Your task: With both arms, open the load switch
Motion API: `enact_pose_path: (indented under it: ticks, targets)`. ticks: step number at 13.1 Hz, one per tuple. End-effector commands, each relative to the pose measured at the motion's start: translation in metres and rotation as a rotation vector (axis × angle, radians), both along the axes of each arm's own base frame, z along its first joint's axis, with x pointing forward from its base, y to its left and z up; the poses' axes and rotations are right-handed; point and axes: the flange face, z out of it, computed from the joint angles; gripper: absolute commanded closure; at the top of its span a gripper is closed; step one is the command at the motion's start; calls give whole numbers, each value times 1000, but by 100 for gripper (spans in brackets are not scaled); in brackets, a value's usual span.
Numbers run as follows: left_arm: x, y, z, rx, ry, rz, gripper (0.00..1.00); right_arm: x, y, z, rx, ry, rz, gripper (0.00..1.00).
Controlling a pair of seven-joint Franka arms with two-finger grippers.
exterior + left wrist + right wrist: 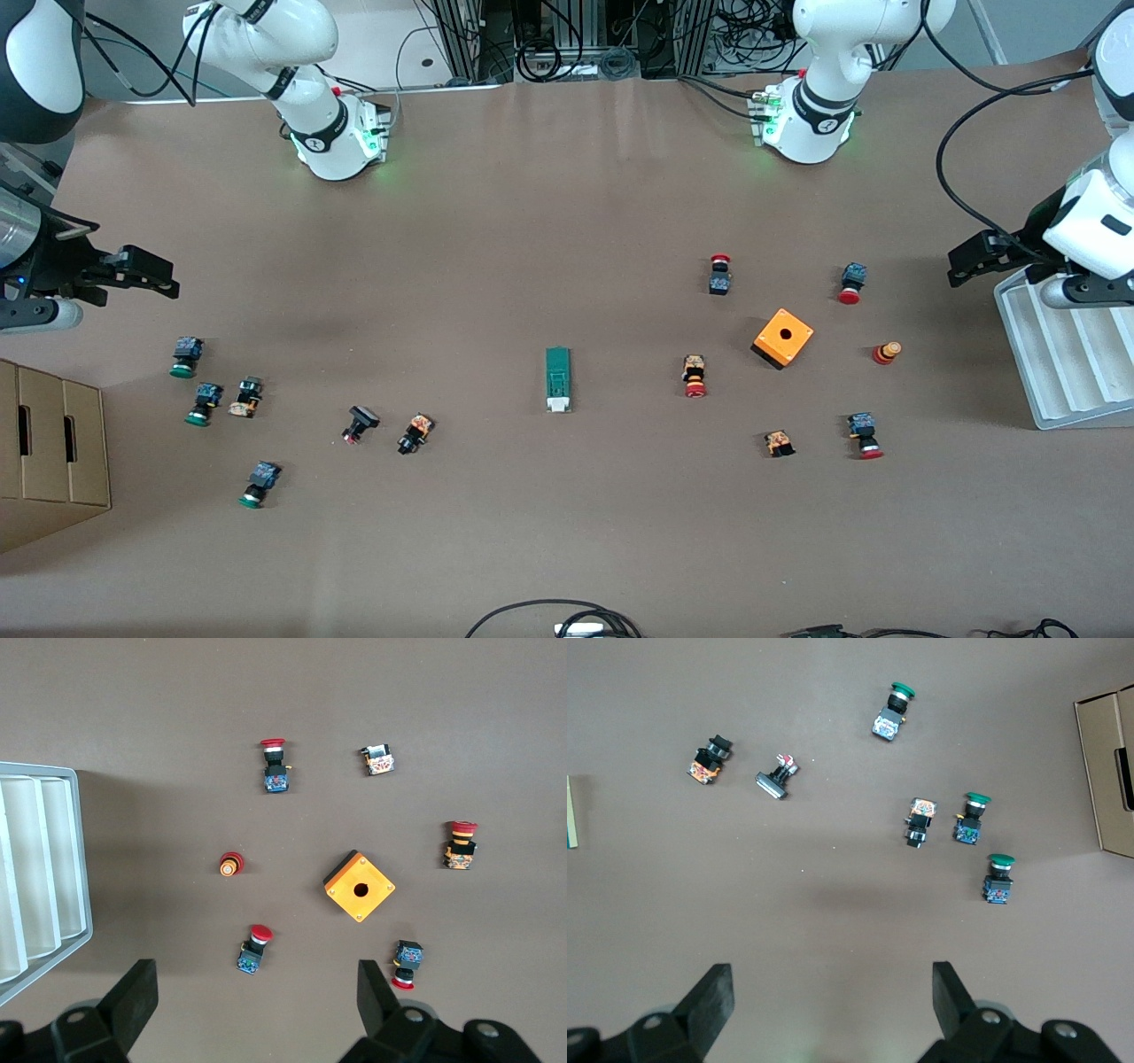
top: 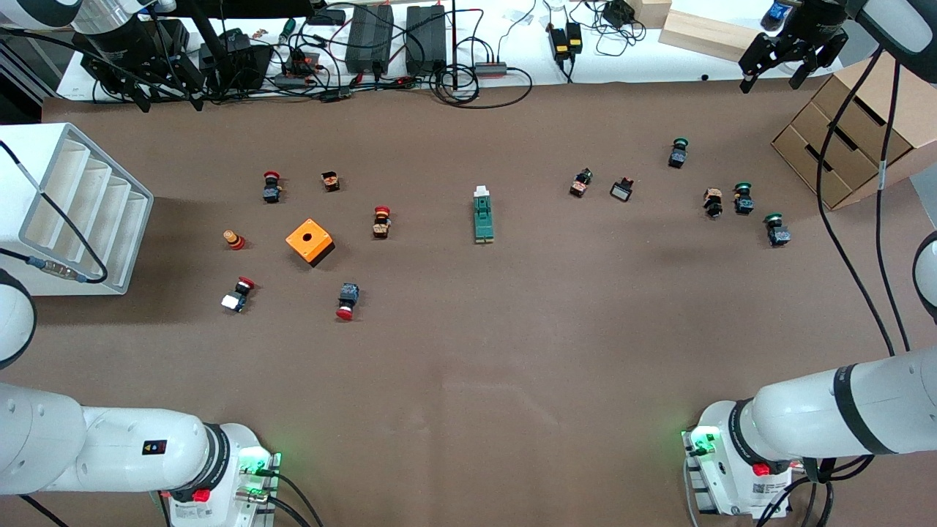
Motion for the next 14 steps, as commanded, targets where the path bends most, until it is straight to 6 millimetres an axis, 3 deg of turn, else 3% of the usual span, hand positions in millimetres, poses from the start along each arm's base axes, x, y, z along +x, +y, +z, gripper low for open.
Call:
enact_pose_path:
  ticks: [1,6,10,14]
  targets:
    - [-1,-2,5,13,-3,-3,0,4,1,5,11,-6,-9,0]
    - [-1,-2,5,13,-3,-5,1,3,6,4,14,4,2,0]
    - [-1,-2,5,13,-2,-6,1,-15,15,28,9,31,17,0]
    - [-1,-3,5,13,-3,-5,1,-12,15,24,49,37,27,0]
